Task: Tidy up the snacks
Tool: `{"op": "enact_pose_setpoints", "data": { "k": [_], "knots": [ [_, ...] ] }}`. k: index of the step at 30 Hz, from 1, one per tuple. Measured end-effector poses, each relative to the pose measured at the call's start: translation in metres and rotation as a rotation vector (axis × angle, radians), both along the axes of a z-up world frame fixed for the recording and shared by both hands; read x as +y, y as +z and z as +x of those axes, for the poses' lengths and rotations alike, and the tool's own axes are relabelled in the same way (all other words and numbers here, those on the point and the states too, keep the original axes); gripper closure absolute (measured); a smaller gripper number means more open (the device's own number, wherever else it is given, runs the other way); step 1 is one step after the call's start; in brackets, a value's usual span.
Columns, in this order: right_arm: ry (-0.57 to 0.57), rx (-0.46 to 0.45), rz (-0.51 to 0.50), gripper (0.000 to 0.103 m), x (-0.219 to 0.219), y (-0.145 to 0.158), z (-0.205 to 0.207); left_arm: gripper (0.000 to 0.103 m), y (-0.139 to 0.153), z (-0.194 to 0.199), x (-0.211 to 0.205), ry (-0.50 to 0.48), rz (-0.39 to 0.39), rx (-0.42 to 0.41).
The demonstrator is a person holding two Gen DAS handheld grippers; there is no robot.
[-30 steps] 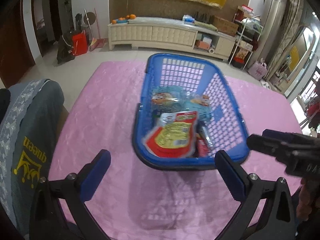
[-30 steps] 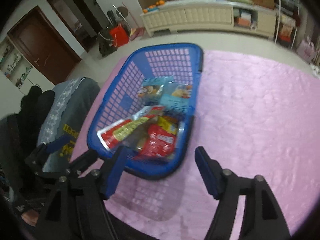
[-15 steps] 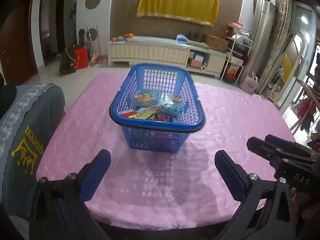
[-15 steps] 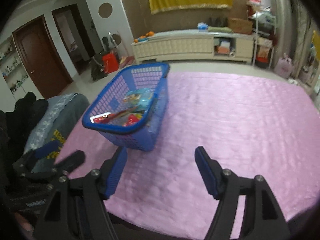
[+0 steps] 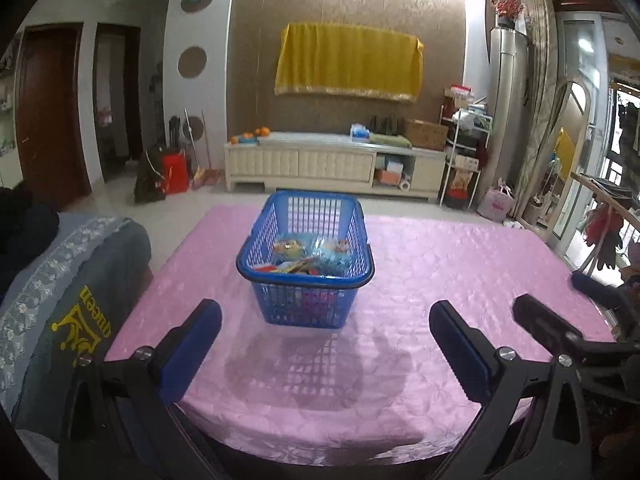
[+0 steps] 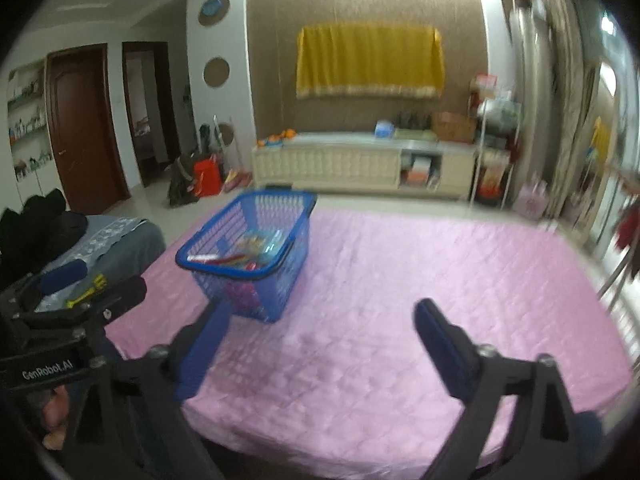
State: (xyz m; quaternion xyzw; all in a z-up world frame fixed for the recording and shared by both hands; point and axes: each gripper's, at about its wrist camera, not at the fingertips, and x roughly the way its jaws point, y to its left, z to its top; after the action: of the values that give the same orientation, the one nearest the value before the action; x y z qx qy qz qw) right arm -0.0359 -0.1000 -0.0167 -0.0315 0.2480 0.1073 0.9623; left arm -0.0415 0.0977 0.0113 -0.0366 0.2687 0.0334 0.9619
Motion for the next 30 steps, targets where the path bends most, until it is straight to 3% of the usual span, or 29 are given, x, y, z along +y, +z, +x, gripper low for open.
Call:
{"op": "enact_pose_setpoints", "data": {
  "k": [6, 12, 30],
  "knots": [
    [-0.001, -0.114, -0.003, 0.0, -0.007, 0.018, -0.038, 0.0, 0.006, -0.027, -0.009, -0.014, 0.007, -0.04],
    [-0.047, -0.12, 0.019, 0.0, -0.02, 0.017, -0.058, 0.0, 0.009, -0.053, -0.014, -0.027, 0.012, -0.08],
    [-0.083, -0.171, 0.047, 0.0, -0.029, 0.024, -0.085, 0.0, 0.011, -0.074, -0.028, -0.057, 0.01, -0.119]
  ]
}}
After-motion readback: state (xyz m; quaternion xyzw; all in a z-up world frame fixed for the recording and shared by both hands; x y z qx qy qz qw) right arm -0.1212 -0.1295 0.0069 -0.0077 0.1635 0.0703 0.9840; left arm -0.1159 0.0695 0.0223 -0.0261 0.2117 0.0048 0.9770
